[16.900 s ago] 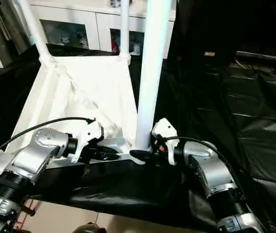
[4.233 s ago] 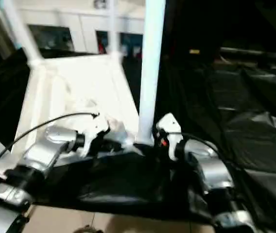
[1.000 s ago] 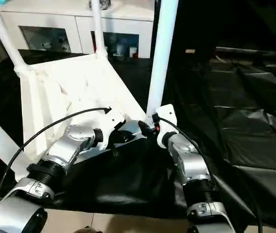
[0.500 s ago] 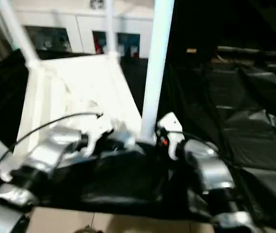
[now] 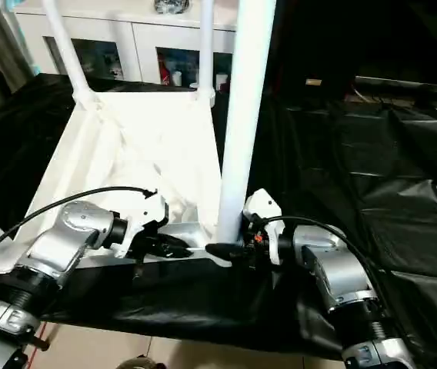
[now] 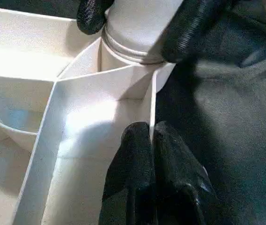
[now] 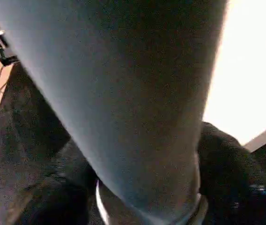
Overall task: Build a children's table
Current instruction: Rotate leg to tighten
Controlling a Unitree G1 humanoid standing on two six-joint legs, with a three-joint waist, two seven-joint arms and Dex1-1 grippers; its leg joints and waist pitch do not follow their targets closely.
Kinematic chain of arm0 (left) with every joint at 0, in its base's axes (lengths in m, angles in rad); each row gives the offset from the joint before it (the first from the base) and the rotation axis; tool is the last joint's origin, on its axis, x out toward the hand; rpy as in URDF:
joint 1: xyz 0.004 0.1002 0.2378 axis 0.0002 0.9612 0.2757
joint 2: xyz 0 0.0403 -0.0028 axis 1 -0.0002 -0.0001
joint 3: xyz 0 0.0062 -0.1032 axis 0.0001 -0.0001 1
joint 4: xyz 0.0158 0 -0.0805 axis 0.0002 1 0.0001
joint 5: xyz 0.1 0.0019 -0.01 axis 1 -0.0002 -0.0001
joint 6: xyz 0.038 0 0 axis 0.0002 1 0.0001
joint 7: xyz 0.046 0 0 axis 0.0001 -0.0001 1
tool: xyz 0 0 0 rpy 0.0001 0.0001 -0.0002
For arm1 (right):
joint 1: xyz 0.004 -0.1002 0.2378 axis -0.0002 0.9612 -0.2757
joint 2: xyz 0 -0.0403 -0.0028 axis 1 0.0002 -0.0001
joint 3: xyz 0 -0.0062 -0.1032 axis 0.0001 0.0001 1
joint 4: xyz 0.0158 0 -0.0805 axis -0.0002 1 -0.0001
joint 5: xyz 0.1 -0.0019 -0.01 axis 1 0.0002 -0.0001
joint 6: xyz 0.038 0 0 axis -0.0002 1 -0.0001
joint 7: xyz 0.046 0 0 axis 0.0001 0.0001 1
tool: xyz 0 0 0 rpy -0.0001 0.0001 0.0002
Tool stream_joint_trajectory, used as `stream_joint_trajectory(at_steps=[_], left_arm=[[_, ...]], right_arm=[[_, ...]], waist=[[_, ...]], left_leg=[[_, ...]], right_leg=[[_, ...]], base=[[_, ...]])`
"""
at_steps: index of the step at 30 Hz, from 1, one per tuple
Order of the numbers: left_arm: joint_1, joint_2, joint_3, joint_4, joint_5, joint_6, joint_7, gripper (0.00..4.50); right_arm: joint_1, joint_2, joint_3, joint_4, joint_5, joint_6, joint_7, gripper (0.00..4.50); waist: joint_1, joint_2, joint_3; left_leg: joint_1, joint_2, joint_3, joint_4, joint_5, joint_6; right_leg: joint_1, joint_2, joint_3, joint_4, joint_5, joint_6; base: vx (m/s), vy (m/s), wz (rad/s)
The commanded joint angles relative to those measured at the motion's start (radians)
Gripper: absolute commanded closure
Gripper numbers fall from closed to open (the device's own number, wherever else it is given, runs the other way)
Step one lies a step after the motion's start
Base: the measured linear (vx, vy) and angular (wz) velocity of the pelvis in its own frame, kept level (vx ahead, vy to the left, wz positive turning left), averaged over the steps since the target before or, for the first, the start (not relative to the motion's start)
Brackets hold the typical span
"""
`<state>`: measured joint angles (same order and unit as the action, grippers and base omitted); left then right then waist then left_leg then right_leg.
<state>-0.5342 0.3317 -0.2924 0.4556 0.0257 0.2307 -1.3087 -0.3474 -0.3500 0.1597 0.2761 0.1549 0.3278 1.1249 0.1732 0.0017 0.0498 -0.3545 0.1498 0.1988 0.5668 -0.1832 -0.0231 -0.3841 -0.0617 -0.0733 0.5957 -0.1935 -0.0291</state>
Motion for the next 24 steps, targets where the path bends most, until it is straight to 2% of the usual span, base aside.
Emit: stream_joint_trajectory(at_steps=[1, 6, 7, 9, 11, 12, 13, 14, 15, 16, 17, 20, 22, 23, 24], left_arm=[[-0.016, -0.048, -0.031, -0.041, -0.034, -0.009, 0.009, 4.50], [-0.047, -0.094, -0.005, 0.013, -0.005, -0.005, 0.120, 4.50], [-0.062, -0.113, 0.005, 0.036, 0.002, -0.006, 0.162, 4.50], [-0.089, -0.145, 0.021, 0.074, 0.015, 0.001, 0.240, 4.50], [-0.119, -0.179, 0.034, 0.115, 0.034, 0.003, 0.332, 4.50], [-0.120, -0.180, 0.034, 0.116, 0.034, 0.002, 0.335, 4.50], [-0.132, -0.196, 0.041, 0.133, 0.040, 0.009, 0.375, 4.50], [-0.144, -0.215, 0.046, 0.148, 0.045, 0.017, 0.412, 4.50], [-0.153, -0.232, 0.052, 0.159, 0.050, 0.024, 0.448, 4.50], [-0.165, -0.253, 0.063, 0.177, 0.051, 0.030, 0.485, 4.50], [-0.173, -0.268, 0.069, 0.188, 0.051, 0.032, 0.508, 4.50], [-0.179, -0.290, 0.072, 0.197, 0.050, 0.025, 0.525, 4.50], [-0.177, -0.297, 0.067, 0.199, 0.050, 0.014, 0.515, 4.50], [-0.171, -0.295, 0.060, 0.194, 0.047, 0.004, 0.495, 4.50], [-0.166, -0.288, 0.056, 0.189, 0.047, 0.000, 0.483, 4.50]], right_arm=[[0.021, 0.037, 0.107, -0.030, 0.009, 0.020, 0.050, 1.83], [0.026, 0.083, 0.092, 0.005, -0.034, 0.003, -0.068, 1.93], [0.023, 0.108, 0.081, 0.031, -0.051, -0.007, -0.127, 1.94], [0.018, 0.154, 0.060, 0.072, -0.074, -0.010, -0.237, 1.95], [0.004, 0.215, 0.025, 0.124, -0.099, 0.007, -0.390, 1.96], [0.003, 0.217, 0.023, 0.126, -0.100, 0.008, -0.394, 1.96], [-0.007, 0.240, 0.008, 0.150, -0.108, 0.021, -0.457, 1.96], [-0.020, 0.270, -0.015, 0.177, -0.111, 0.038, -0.528, 1.96], [-0.031, 0.293, -0.033, 0.197, -0.108, 0.045, -0.578, 1.96], [-0.046, 0.318, -0.053, 0.222, -0.111, 0.044, -0.634, 1.96], [-0.059, 0.335, -0.066, 0.243, -0.117, 0.038, -0.678, 1.96], [-0.083, 0.352, -0.070, 0.272, -0.122, 0.013, -0.691, 1.96], [-0.091, 0.360, -0.072, 0.270, -0.105, 0.003, -0.653, 1.40], [-0.092, 0.363, -0.083, 0.257, -0.071, 0.016, -0.610, 1.24], [-0.090, 0.354, -0.075, 0.244, -0.068, 0.010, -0.581, 1.17]], waist=[[-0.001, -0.001, -0.057], [-0.005, -0.002, -0.053], [-0.008, -0.004, -0.049], [-0.011, -0.005, -0.048], [-0.016, -0.005, -0.046], [-0.020, -0.004, -0.047], [-0.026, -0.006, -0.046], [-0.028, -0.002, -0.046], [-0.033, -0.001, -0.046], [-0.036, -0.001, -0.045], [-0.038, 0.001, -0.045], [-0.038, 0.001, -0.049], [-0.036, 0.002, -0.051], [-0.035, 0.001, -0.052], [-0.033, 0.001, -0.055]], left_leg=[[0.011, 0.100, -0.045, -0.060, -0.184, 0.047], [0.012, 0.099, -0.046, -0.062, -0.204, 0.035], [0.014, 0.094, -0.047, -0.065, -0.230, 0.025], [0.019, 0.094, -0.053, -0.069, -0.264, 0.004], [0.025, 0.095, -0.055, -0.072, -0.292, -0.009], [0.026, 0.095, -0.057, -0.073, -0.303, -0.019], [0.020, 0.095, -0.061, -0.076, -0.312, -0.020], [0.021, 0.094, -0.060, -0.076, -0.316, -0.021], [0.027, 0.094, -0.060, -0.076, -0.331, -0.028], [0.026, 0.092, -0.062, -0.076, -0.341, -0.030], [0.025, 0.093, -0.062, -0.077, -0.344, -0.031], [0.021, 0.093, -0.060, -0.076, -0.327, -0.029], [0.021, 0.094, -0.057, -0.075, -0.303, -0.021], [0.018, 0.094, -0.056, -0.074, -0.285, -0.014], [0.017, 0.095, -0.053, -0.072, -0.264, -0.006]], right_leg=[[0.038, -0.118, 0.063, -0.070, -0.201, -0.197], [0.036, -0.119, 0.064, -0.078, -0.251, -0.184], [0.035, -0.122, 0.064, -0.086, -0.310, -0.174], [0.034, -0.125, 0.063, -0.094, -0.405, -0.147], [0.028, -0.127, 0.064, -0.104, -0.461, -0.129], [0.027, -0.128, 0.065, -0.104, -0.475, -0.124], [0.032, -0.128, 0.063, -0.104, -0.486, -0.114], [0.029, -0.128, 0.064, -0.105, -0.489, -0.111], [0.022, -0.126, 0.064, -0.107, -0.492, -0.111], [0.025, -0.126, 0.063, -0.109, -0.497, -0.108], [0.023, -0.128, 0.065, -0.110, -0.501, -0.106], [0.027, -0.128, 0.066, -0.107, -0.445, -0.112], [0.028, -0.125, 0.069, -0.099, -0.368, -0.126], [0.031, -0.123, 0.070, -0.093, -0.321, -0.139], [0.033, -0.124, 0.070, -0.087, -0.272, -0.154]], base=[[0.000, 0.000, 0.00], [0.000, 0.000, 0.00], [0.000, 0.000, 0.00], [0.000, 0.000, 0.00], [0.000, 0.000, 0.00], [0.000, 0.000, 0.00], [0.000, 0.000, 0.00], [0.000, 0.000, 0.00], [0.000, 0.000, 0.00], [0.000, 0.000, 0.00], [0.000, 0.000, 0.00], [0.000, 0.000, 0.00], [0.000, 0.000, 0.00], [0.000, 0.000, 0.00], [0.055, -0.010, 0.02]])
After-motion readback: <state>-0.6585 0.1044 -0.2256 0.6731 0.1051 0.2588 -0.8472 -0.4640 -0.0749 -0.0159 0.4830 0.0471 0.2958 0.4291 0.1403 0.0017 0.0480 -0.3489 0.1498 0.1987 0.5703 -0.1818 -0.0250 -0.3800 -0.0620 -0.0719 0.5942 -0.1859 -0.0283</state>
